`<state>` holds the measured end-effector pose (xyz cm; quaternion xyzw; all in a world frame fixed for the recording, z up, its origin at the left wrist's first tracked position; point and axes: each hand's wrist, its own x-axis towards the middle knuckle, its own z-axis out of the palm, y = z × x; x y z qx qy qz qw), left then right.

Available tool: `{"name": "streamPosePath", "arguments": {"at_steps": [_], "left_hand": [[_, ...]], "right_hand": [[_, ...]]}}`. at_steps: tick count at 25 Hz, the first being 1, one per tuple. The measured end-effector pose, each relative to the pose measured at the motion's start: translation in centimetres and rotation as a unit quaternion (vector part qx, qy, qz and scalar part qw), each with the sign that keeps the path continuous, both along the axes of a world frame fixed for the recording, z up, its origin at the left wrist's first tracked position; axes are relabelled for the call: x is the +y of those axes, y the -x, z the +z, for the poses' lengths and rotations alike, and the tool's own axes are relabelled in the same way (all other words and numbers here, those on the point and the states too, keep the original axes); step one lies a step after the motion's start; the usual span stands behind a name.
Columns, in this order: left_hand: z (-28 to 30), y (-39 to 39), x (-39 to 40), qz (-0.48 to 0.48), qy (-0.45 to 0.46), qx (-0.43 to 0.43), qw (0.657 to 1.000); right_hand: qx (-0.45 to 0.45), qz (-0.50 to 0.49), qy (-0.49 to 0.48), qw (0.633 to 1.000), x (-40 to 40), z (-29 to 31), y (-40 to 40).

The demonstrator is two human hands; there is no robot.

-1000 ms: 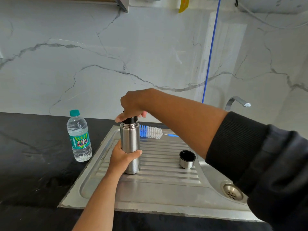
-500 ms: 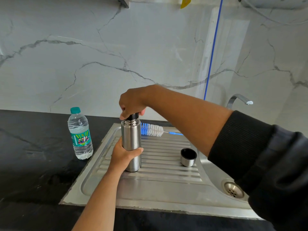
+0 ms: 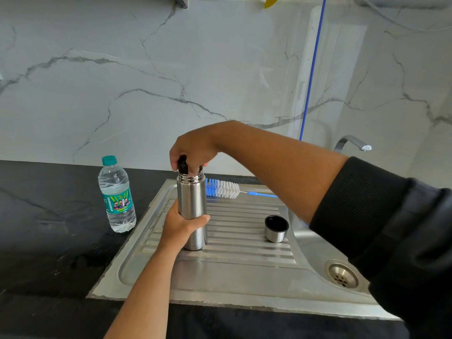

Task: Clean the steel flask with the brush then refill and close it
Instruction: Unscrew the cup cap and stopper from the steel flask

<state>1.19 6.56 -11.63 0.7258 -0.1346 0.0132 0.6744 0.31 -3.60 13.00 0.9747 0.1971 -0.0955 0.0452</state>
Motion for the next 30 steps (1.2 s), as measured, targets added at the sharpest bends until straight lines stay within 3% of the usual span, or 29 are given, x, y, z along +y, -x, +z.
{"name": "streamPosePath", "arguments": {"at_steps": [5,10,14,19,24,30], "left_hand": [[0.2,0.2,-0.1,0.001,-0.001,-0.003,1.0],[0.1,0.1,0.0,0.0,-0.004,0.0,1.0],[0.0,0.1,-0.1,0.0,0.001,0.001,1.0],[-0.1,0.0,0.0,0.002,-0.001,0.002,1.0],[0.1,0.1,-0.1,0.003,-0.001,0.003,1.0],[0.3,0.3,0.0,-0.005,0.0,-0.004,1.0]], "right_hand": [[-0.097,-0.029,0.054,0.993,0.0,-0.9,-0.3],[-0.009,0.007,-0.006,1.0,-0.3,0.2,0.3],[-0.085,-0.025,0.049,0.995,-0.3,-1.1,-0.1],[-0.007,0.004,-0.009,1.0,-0.3,-0.3,0.0],[-0.084,-0.012,0.07,0.994,-0.1,-1.5,-0.8],[-0.124,-0.012,-0.052,0.991,-1.9,1.1,0.8]]}}
